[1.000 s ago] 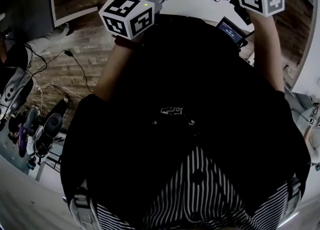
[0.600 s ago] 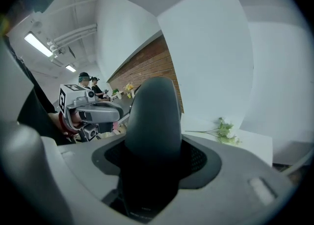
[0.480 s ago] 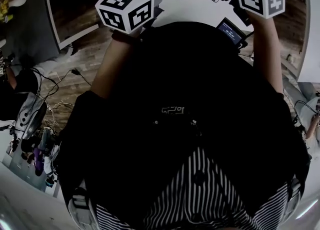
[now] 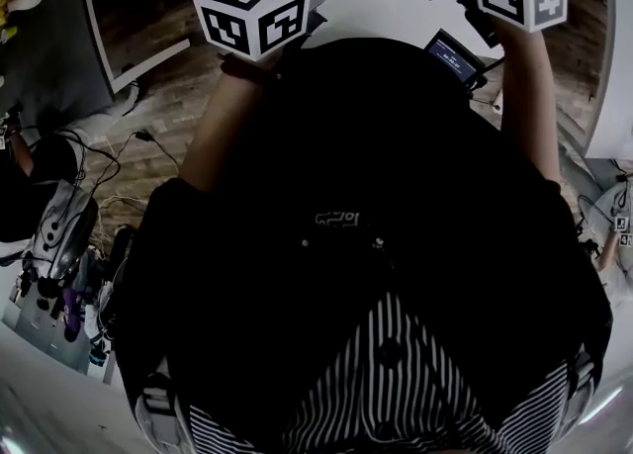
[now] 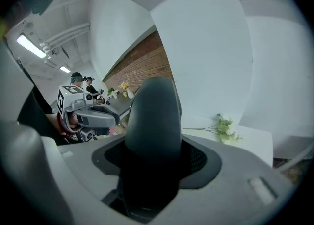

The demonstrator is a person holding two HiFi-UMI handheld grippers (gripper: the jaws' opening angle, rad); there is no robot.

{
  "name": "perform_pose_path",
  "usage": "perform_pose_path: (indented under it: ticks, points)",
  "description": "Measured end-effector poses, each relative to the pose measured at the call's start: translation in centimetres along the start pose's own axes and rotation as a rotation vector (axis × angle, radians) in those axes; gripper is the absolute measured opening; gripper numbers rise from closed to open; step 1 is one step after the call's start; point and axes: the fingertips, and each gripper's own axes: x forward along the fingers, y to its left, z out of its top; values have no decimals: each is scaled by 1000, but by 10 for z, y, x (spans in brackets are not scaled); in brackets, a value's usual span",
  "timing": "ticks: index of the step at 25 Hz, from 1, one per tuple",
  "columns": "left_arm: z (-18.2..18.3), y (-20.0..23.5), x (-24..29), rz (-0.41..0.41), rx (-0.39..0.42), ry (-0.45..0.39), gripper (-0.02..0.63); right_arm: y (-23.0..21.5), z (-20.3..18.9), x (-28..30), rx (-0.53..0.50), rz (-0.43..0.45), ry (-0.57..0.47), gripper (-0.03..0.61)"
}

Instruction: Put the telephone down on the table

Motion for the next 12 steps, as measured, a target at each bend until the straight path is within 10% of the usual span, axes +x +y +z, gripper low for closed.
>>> perform_pose_path:
  ticks: [12]
  points:
    - [-1, 7, -7, 39, -31, -16, 2, -6, -3, 8, -9, 5, 35, 278]
